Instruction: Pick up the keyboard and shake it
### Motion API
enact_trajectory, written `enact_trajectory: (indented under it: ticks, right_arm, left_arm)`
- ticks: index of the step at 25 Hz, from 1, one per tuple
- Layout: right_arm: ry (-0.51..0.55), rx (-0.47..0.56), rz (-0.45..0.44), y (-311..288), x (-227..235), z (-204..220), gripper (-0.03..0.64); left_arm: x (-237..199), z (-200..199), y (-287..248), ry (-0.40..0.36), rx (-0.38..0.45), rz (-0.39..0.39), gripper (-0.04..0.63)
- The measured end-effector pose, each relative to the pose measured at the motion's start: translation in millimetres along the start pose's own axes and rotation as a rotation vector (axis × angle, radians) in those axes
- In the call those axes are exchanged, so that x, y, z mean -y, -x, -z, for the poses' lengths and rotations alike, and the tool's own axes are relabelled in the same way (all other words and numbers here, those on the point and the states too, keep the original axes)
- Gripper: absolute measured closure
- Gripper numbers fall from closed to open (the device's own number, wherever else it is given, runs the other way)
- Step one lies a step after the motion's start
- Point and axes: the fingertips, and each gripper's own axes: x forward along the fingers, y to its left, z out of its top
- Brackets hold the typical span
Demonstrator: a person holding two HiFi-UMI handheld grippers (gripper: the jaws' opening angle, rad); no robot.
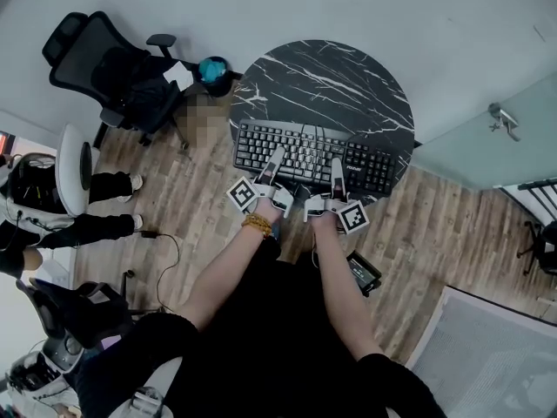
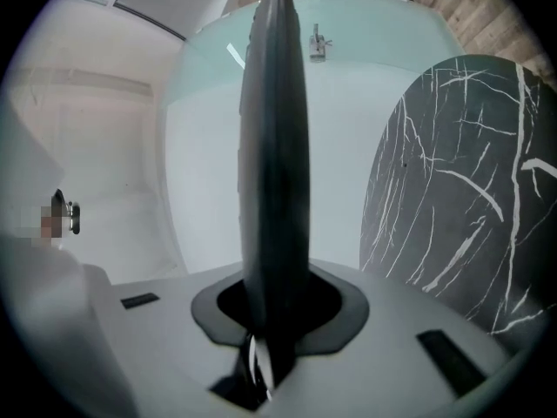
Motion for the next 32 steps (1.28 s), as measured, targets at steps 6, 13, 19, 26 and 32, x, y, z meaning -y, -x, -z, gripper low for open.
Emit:
enact_trajectory:
  ticks: [6,13,19,26,32]
  right_arm:
    - [0.004,0.031,0.022,-5.6,-11.2,-12.2,0.534]
    - [-0.006,0.117,0.054,-10.3,-12.6,-66.9,0.534]
    - [0.142,0.134,0.075,-9.8,-25.0,-102.6,0.534]
    - [0.412,0.126,0.116,-17.8,-51.6,-126.5,0.534]
    - [0.774,-0.014,0.214,-33.2,-66.8,-106.2,0.534]
  left_arm:
    - [8.8,9.9,-2.1,-0.023,-0.071,0.063,0.507]
    - [4.8,22.6,6.9,-0.056,-0.204,0.023,0.468]
    - [-0.4,-6.0,14.8,-0.250,-0.183,-0.106,0.460]
    - [3.3,-12.2,1.6,-0.556,-0.238,-0.235,0.460]
    - [15.5,16.8,-14.1,-0.867,-0.421,-0.244,0.460]
